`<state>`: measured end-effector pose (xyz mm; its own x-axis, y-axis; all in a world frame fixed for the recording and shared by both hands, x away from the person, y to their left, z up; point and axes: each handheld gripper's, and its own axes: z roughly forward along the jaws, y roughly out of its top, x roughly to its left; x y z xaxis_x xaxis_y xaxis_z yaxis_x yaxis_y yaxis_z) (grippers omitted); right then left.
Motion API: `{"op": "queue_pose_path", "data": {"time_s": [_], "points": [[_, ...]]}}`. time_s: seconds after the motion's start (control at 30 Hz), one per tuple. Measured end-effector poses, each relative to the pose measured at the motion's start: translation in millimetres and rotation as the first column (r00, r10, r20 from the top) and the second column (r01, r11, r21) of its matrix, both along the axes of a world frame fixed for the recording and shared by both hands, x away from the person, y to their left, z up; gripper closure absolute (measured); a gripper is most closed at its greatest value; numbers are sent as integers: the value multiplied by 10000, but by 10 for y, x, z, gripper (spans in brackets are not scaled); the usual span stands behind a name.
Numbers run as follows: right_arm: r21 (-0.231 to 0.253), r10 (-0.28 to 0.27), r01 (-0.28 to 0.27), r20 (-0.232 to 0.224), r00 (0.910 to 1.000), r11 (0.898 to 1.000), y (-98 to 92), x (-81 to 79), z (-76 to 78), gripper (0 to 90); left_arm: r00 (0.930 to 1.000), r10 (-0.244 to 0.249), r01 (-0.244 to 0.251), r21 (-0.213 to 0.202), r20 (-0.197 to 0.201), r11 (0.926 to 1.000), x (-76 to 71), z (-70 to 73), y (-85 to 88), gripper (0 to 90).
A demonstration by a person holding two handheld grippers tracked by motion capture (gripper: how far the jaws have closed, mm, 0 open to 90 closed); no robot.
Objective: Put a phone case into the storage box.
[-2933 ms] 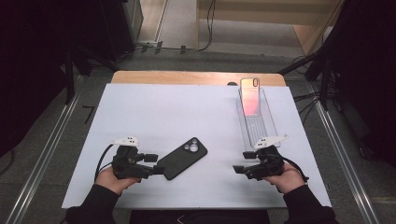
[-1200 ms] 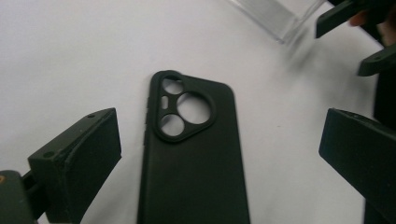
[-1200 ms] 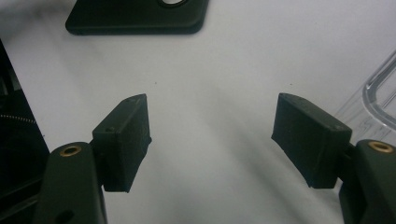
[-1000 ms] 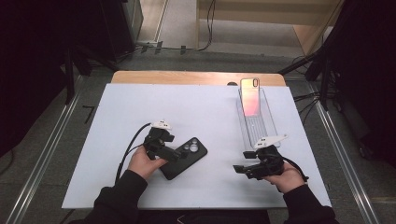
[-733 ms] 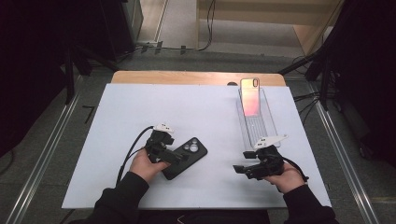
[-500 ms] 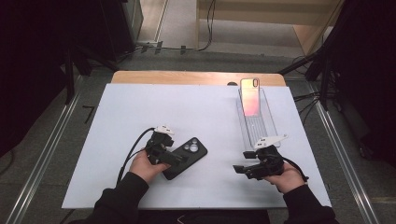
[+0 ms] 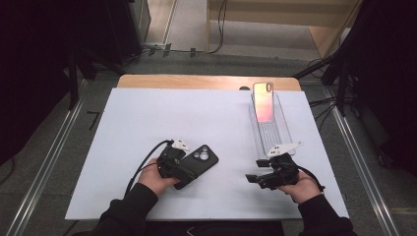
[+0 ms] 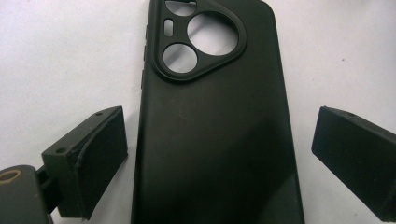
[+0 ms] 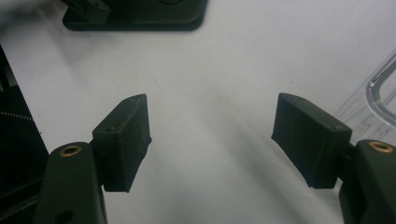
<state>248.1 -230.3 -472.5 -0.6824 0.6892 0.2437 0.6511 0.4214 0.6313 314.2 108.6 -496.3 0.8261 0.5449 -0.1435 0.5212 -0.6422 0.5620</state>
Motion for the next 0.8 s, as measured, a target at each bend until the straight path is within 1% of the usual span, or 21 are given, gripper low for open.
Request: {"op": "queue_pose_path", "data": {"time_s": [0.1,0.2,0.23,0.3,0.33,0.4,0.47,0.5,0.53,0.7,0.8], "points": [[-14,36,-36,18,10000,10000,5,0,-2,257,9999,-13,11,146,165,9999,-19,-8,-15,33],[-35,44,-44,18,10000,10000,5,0,-3,258,9991,17,-30,312,434,9995,-50,-21,-38,33],[-37,35,-35,20,10000,10000,6,0,-2,258,9986,-46,24,417,535,9991,-61,-23,-43,33],[-48,33,-33,21,10000,10000,5,-1,-2,258,9972,-18,-25,569,750,9984,-84,-26,-51,45],[-51,24,-24,20,10000,10000,5,-1,-3,258,9961,66,-114,548,880,9984,-94,-32,-54,66],[-60,31,-31,5,10000,10000,7,-1,-3,258,9954,113,-171,601,947,9980,-103,-35,-59,71],[-79,45,-44,25,10000,10000,7,0,-6,258,9942,106,-185,731,1070,9972,-116,-40,-74,71],[-77,42,-42,23,10000,10000,8,0,-6,258,9928,37,-144,891,1196,9959,-126,-43,-83,71],[-85,41,-40,23,10000,10000,8,0,-6,257,9914,33,-161,966,1306,9952,-143,-52,-99,71],[-97,28,-28,10,10000,9999,10,-2,-7,258,9913,232,-362,993,1295,9944,-148,-49,-108,78],[-115,38,-38,-21,10000,9999,16,-3,-8,258,9908,347,-479,994,1306,9939,-150,-41,-114,99]]}}
